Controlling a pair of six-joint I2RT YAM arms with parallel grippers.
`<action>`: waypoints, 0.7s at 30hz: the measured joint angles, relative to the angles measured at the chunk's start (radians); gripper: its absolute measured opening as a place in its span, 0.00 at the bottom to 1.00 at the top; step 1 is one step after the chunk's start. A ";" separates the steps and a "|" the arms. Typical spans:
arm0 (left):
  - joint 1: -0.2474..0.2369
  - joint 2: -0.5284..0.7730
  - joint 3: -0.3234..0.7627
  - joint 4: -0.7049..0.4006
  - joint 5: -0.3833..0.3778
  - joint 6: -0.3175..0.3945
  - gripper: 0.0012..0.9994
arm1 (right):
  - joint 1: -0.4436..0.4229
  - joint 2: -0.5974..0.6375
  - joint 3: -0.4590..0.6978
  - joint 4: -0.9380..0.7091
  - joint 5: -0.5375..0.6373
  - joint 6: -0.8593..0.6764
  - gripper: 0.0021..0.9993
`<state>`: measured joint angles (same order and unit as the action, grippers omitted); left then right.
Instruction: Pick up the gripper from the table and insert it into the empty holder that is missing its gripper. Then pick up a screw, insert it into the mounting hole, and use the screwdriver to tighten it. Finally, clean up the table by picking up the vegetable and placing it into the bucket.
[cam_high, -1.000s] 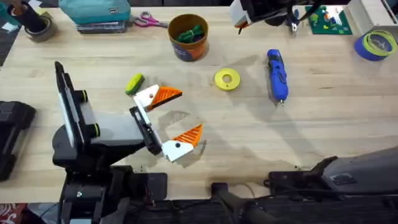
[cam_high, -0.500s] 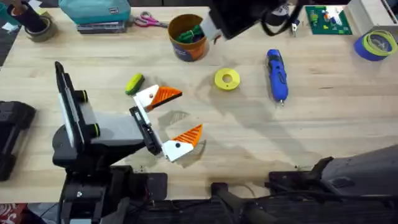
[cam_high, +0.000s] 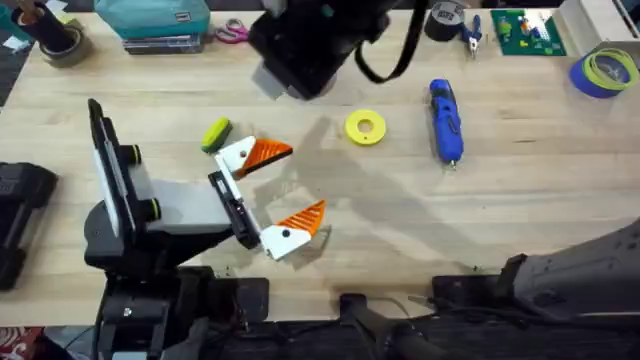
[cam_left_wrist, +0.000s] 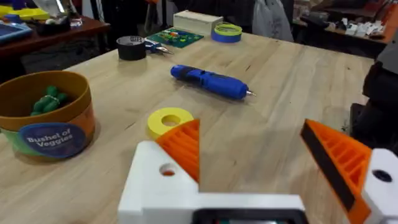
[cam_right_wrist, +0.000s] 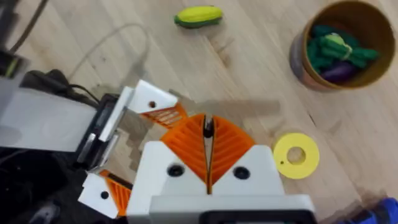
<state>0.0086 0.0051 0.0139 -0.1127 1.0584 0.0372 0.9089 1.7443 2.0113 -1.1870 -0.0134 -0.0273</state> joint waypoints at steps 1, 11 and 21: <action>0.000 0.000 0.000 0.000 0.000 0.000 0.99 | 0.009 0.000 0.000 0.007 -0.003 -0.007 0.00; 0.000 0.000 0.000 0.000 0.000 0.000 0.99 | 0.076 0.000 0.000 0.048 -0.045 -0.072 0.00; 0.000 0.000 0.000 0.000 0.000 0.000 0.99 | 0.118 0.002 0.000 0.058 -0.056 -0.108 0.00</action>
<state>0.0090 0.0051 0.0139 -0.1127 1.0584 0.0373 1.0268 1.7458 2.0117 -1.1286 -0.0696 -0.1352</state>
